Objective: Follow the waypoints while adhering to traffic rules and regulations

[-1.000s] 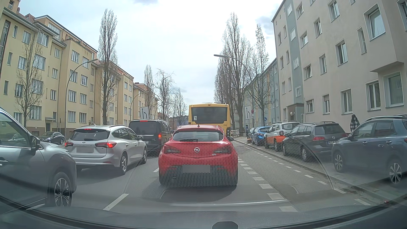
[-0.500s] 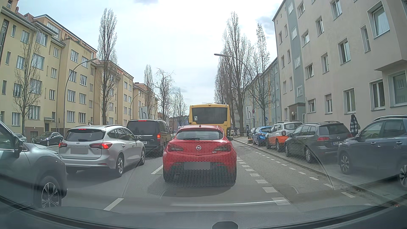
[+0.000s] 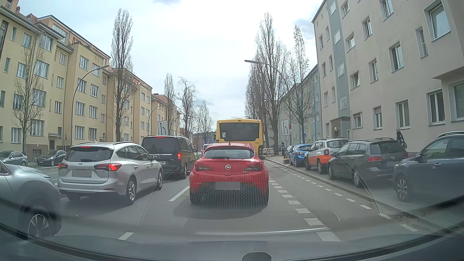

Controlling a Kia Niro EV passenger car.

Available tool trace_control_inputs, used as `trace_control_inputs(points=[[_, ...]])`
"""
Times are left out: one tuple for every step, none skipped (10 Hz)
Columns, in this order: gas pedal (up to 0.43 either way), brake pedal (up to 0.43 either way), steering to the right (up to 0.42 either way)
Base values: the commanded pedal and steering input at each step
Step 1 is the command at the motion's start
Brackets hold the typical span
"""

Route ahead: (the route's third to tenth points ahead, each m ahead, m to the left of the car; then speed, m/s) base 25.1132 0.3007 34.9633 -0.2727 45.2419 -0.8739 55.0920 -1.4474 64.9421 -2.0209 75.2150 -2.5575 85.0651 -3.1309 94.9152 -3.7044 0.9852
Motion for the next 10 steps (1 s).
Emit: trace_control_inputs(points=[[0.02, 0.0, -0.004], [0.028, 0.0, -0.003], [0.028, 0.0, 0.0], [0.028, 0.0, 0.004], [0.028, 0.0, 0.008], [0.028, 0.0, 0.007], [0.039, 0.0, 0.006], [0.039, 0.0, 0.007], [0.039, 0.0, 0.007], [0.039, 0.0, 0.007]])
